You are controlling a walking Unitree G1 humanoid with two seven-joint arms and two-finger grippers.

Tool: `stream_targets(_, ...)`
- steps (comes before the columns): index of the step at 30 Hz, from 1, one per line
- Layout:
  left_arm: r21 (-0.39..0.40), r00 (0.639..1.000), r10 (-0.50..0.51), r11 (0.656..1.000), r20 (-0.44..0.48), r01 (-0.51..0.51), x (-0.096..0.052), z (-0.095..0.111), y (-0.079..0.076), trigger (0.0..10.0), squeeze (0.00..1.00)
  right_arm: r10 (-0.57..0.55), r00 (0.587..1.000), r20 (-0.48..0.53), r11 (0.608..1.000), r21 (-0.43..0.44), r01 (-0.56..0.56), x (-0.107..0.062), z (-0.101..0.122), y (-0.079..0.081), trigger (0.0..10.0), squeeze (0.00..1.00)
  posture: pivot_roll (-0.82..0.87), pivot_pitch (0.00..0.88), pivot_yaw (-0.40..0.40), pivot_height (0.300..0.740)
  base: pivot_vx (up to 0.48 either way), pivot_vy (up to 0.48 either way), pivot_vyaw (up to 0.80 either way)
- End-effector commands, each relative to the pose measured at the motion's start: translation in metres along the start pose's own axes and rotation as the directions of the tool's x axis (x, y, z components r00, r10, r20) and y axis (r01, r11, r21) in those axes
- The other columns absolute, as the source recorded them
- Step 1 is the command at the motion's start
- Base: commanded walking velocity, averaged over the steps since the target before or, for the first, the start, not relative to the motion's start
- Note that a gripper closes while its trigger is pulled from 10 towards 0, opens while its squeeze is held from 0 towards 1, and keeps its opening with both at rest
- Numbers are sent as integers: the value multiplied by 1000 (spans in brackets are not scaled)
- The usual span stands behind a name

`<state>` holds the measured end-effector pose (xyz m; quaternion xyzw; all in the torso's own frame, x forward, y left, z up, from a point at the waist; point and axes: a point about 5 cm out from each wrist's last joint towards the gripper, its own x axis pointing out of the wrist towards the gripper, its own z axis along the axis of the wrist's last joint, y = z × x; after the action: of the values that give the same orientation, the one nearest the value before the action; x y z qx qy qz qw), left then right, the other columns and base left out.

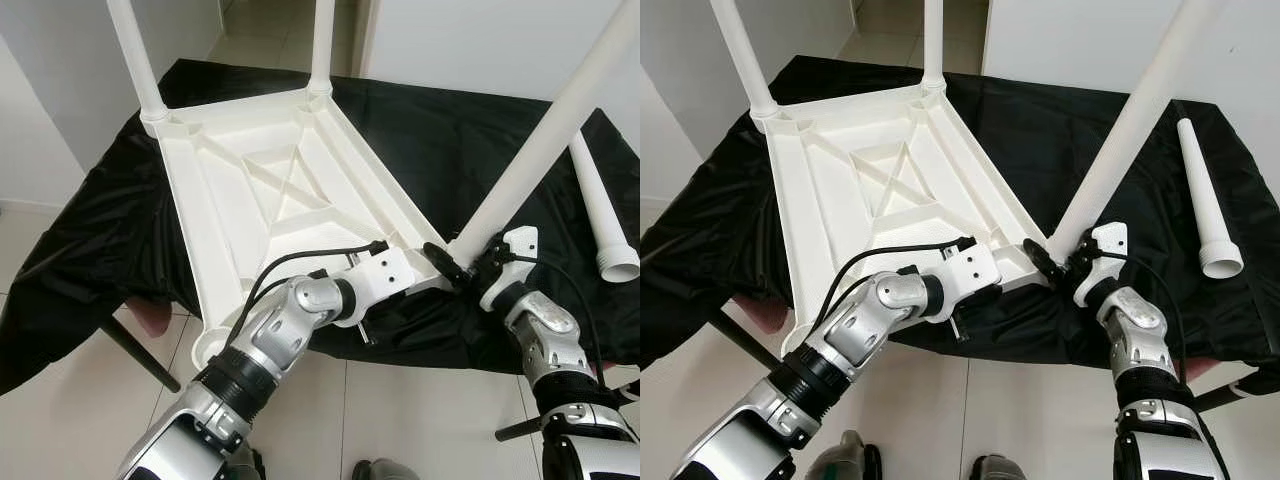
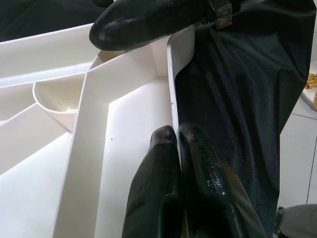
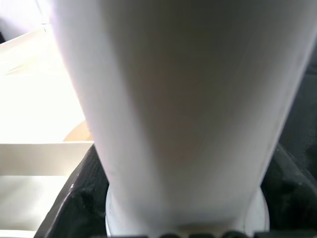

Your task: Building children table

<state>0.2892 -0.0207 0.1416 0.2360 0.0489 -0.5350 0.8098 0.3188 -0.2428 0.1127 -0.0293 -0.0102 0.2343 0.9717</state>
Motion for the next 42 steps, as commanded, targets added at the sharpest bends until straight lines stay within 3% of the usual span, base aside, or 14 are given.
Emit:
stream_targets(1, 55, 995, 23, 998, 101, -29, -5, 22, 5, 10000, 0, -42, 994, -104, 998, 47, 47, -19, -24, -6, 0, 0, 4, 29, 7, 740, 0, 0, 0)
stream_targets(4, 55, 995, 23, 998, 100, -28, -5, 22, 6, 10000, 0, -49, 993, -108, 997, 47, 54, -20, -25, -6, 0, 0, 4, 31, 7, 740, 0, 0, 0)
stream_targets(5, 55, 995, 23, 998, 100, -28, -5, 22, 6, 10000, 0, -63, 991, -118, 997, 46, 69, -21, -27, -7, 10000, 0, 2, 35, 6, 740, 0, 0, 0)
stream_targets(12, 55, 995, 24, 998, 99, -30, -6, 22, 7, 10000, 0, -107, 988, -113, 992, 53, 114, -20, -29, -3, 10000, 0, 3, 48, 0, 740, 0, 0, 0)
stream_targets(16, 50, 995, 32, 998, 99, -37, -7, 22, 8, 10000, 0, -227, 970, -92, 973, 18, 229, -17, -28, 4, 10000, 0, 6, 57, -7, 740, 0, 0, 0)
stream_targets(23, 49, 995, 33, 998, 97, -38, -7, 21, 8, 10000, 0, -346, 937, -55, 936, 49, 348, -12, -25, 14, 10000, 0, 5, 61, -6, 740, 0, 0, 0)
stream_targets(26, 49, 995, 33, 998, 97, -38, -8, 21, 8, 10000, 0, -421, 906, -43, 902, 80, 423, -9, -22, 22, 10000, 0, 3, 60, -6, 740, 0, 0, 0)
stream_targets(27, 47, 995, 32, 998, 98, -37, -7, 21, 8, 10000, 0, -483, 875, -41, 870, 95, 484, -7, -20, 26, 10000, 0, 1, 60, -6, 740, 0, 0, 0)
stream_targets(28, 47, 995, 32, 998, 98, -37, -7, 21, 8, 10000, 0, -483, 875, -41, 870, 95, 484, -7, -20, 26, 10000, 0, 1, 60, -6, 740, 0, 0, 0)
stream_targets(31, 46, 994, 27, 998, 102, -32, -6, 22, 7, 10000, 0, -642, 764, -62, 758, 98, 645, -2, -15, 41, 10000, 0, -4, 59, -4, 740, 0, 0, 0)
stream_targets(32, 46, 994, 27, 998, 102, -32, -6, 22, 7, 10000, 0, -642, 764, -62, 758, 98, 645, -2, -15, 41, 10000, 0, -4, 59, -4, 740, 0, 0, 0)
stream_targets(34, 48, 994, 25, 998, 103, -30, -6, 23, 6, 10000, 0, -736, 672, -80, 664, 106, 740, 0, -13, 50, 10000, 0, -5, 58, -2, 740, 0, 0, 0)
stream_targets(35, 48, 994, 24, 998, 103, -29, -6, 23, 6, 10000, 0, -759, 646, -82, 638, 106, 763, 0, -12, 52, 10000, 0, -5, 58, -2, 740, 0, 0, 0)
stream_targets(42, 47, 994, 20, 999, 105, -25, -6, 23, 6, 10000, 0, -739, 668, -80, 657, 130, 742, 7, -9, 61, 10000, 0, -8, 59, 2, 740, 0, 0, 0)
